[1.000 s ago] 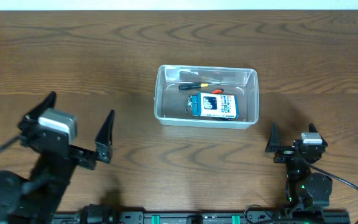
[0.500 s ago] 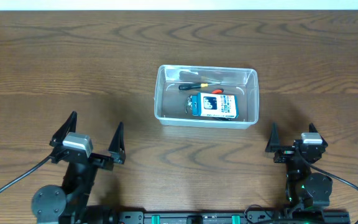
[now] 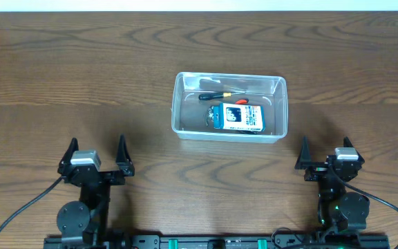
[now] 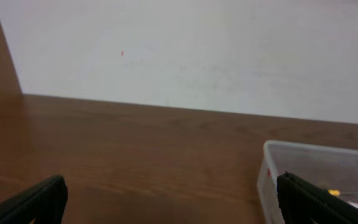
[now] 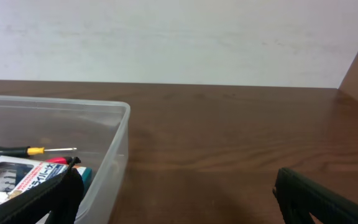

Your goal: Pack container

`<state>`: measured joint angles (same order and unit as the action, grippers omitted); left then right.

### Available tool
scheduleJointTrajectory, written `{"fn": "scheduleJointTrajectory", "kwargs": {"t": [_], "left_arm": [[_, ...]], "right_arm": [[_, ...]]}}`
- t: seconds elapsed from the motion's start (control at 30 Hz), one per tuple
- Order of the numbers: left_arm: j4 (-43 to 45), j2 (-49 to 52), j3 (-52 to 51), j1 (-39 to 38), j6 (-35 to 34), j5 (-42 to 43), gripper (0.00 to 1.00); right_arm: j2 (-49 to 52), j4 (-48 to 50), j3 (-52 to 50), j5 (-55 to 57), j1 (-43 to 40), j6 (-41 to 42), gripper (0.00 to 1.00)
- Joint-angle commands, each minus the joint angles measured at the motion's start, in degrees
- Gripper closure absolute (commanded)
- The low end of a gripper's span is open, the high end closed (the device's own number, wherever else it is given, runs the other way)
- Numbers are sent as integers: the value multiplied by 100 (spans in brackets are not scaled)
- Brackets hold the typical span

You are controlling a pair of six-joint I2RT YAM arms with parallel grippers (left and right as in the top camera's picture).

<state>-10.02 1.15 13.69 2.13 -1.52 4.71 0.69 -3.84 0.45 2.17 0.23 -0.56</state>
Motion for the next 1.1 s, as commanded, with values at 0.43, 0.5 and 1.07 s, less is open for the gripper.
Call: {"fn": "scheduleJointTrajectory", "kwargs": {"t": [0.43,0.5,1.07], "left_arm": [[330,-105,-835,-17,-31,-485,2],[330,-105,-935,-17,-31,-481,2],[387,-105,-1241,-20,-28,-520,2]], "right_arm": [[-37,-24,-13,57,-57,92,1],[-37,-24,-13,57,-57,92,1],[-37,-24,-13,59,-57,92,1]]}}
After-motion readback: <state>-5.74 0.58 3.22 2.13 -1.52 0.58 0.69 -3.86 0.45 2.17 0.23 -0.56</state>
